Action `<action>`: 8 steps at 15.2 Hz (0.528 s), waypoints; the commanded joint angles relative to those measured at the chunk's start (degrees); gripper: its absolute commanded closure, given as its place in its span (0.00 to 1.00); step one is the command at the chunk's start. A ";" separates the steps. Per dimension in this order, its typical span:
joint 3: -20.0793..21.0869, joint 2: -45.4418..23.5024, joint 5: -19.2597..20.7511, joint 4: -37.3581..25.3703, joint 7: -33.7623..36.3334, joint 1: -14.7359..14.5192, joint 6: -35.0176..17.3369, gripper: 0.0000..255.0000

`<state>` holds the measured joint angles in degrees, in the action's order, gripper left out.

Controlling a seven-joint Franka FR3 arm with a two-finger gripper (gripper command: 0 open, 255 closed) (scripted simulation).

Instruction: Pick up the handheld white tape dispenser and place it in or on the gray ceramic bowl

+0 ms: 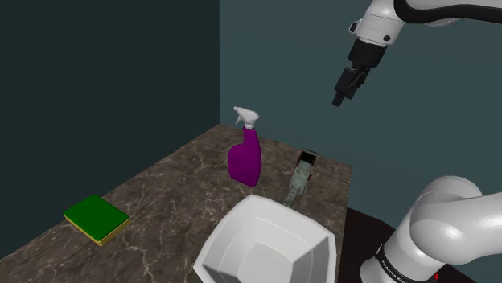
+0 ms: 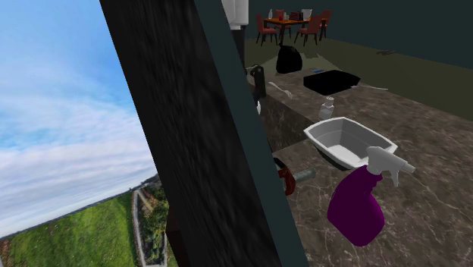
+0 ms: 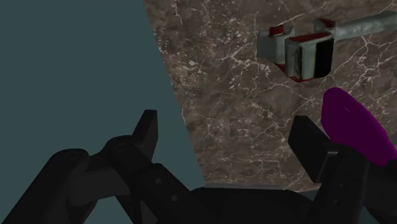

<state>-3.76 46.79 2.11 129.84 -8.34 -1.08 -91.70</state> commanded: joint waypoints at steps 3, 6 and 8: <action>0.36 -0.47 -1.10 2.26 -1.95 -1.93 -2.13 0.00; 0.95 -1.29 -2.78 5.50 -4.93 -4.91 -5.27 0.00; 1.38 -1.91 -3.92 7.55 -6.95 -6.96 -7.33 0.00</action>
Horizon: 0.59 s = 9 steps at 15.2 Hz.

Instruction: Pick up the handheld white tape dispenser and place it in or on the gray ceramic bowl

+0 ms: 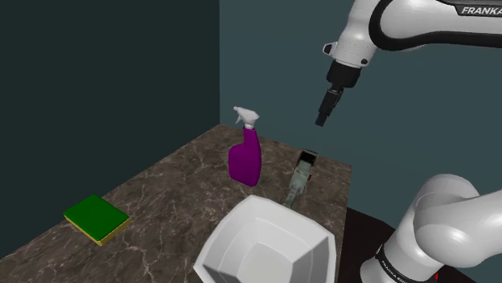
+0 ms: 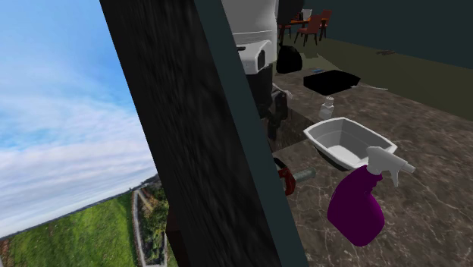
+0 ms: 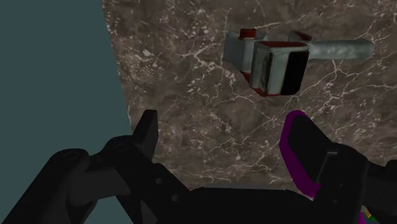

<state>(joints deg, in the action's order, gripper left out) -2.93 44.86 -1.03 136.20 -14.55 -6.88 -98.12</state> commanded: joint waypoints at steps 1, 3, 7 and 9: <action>0.78 -0.30 -1.36 2.19 -1.77 -2.19 -1.93 0.00; 1.26 -1.00 -2.55 4.13 -3.84 -4.28 -3.95 0.00; 1.98 -2.03 -4.18 7.26 -6.56 -7.07 -7.32 0.00; 2.09 -2.18 -4.29 8.69 -6.59 -7.13 -8.91 0.00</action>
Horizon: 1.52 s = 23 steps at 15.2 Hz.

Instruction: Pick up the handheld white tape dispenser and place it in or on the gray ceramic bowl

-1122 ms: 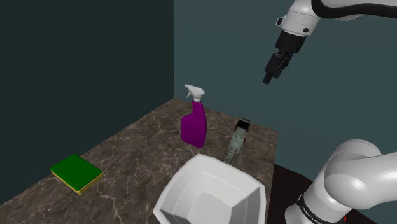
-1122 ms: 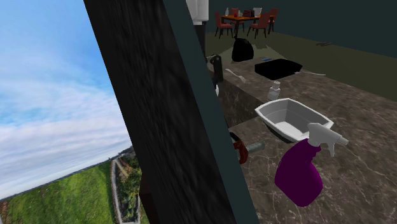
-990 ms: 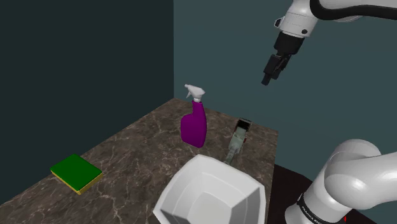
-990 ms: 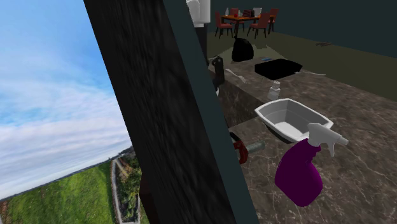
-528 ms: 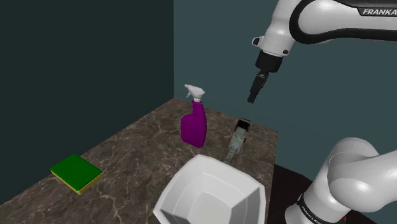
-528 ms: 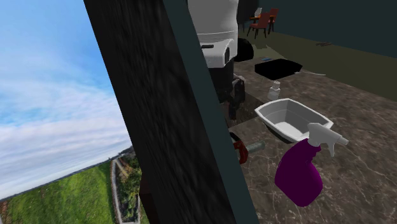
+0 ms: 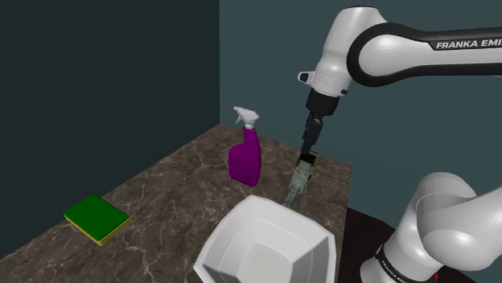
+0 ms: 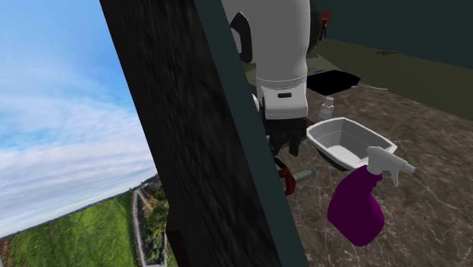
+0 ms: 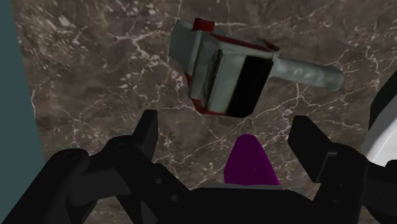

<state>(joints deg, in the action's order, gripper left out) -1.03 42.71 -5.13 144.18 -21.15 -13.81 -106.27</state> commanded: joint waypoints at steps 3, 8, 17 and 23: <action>0.36 -0.38 -0.37 2.80 -0.03 -0.29 -3.20 0.00; 0.45 -0.61 -0.47 3.86 -0.06 -0.35 -4.50 0.00; 0.46 -0.62 -0.47 3.82 -0.05 -0.35 -4.47 1.00; 0.44 -0.54 -0.43 3.13 0.01 -0.34 -3.70 1.00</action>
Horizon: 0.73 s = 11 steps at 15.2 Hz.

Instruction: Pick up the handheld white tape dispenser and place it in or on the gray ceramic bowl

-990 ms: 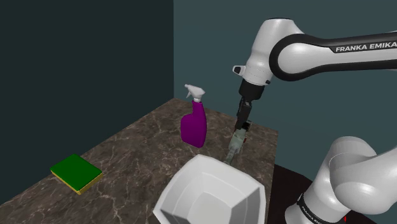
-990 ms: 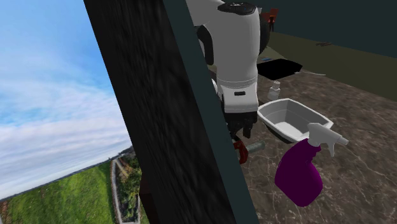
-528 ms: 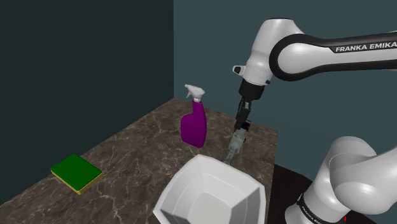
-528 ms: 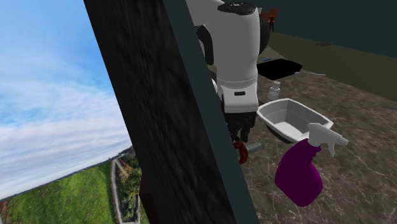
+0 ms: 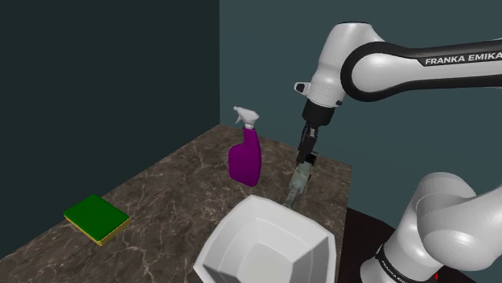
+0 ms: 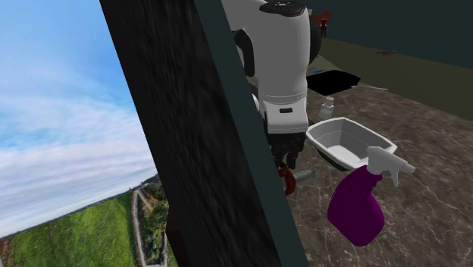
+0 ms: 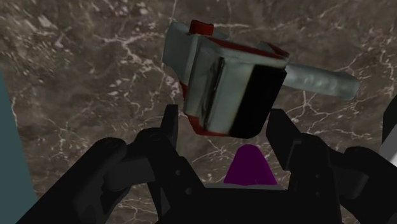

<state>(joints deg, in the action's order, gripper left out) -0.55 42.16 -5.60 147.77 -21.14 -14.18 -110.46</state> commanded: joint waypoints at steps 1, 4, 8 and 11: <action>-0.04 0.05 0.07 -1.20 0.08 0.03 1.27 1.00; -0.07 0.11 0.16 -3.47 0.28 0.04 3.59 1.00; -0.10 0.00 0.26 -6.62 0.55 0.04 6.61 1.00; -0.13 -0.22 0.32 -9.07 0.75 0.04 8.83 1.00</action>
<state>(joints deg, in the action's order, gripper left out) -0.63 41.82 -5.32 139.38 -20.42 -14.16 -102.41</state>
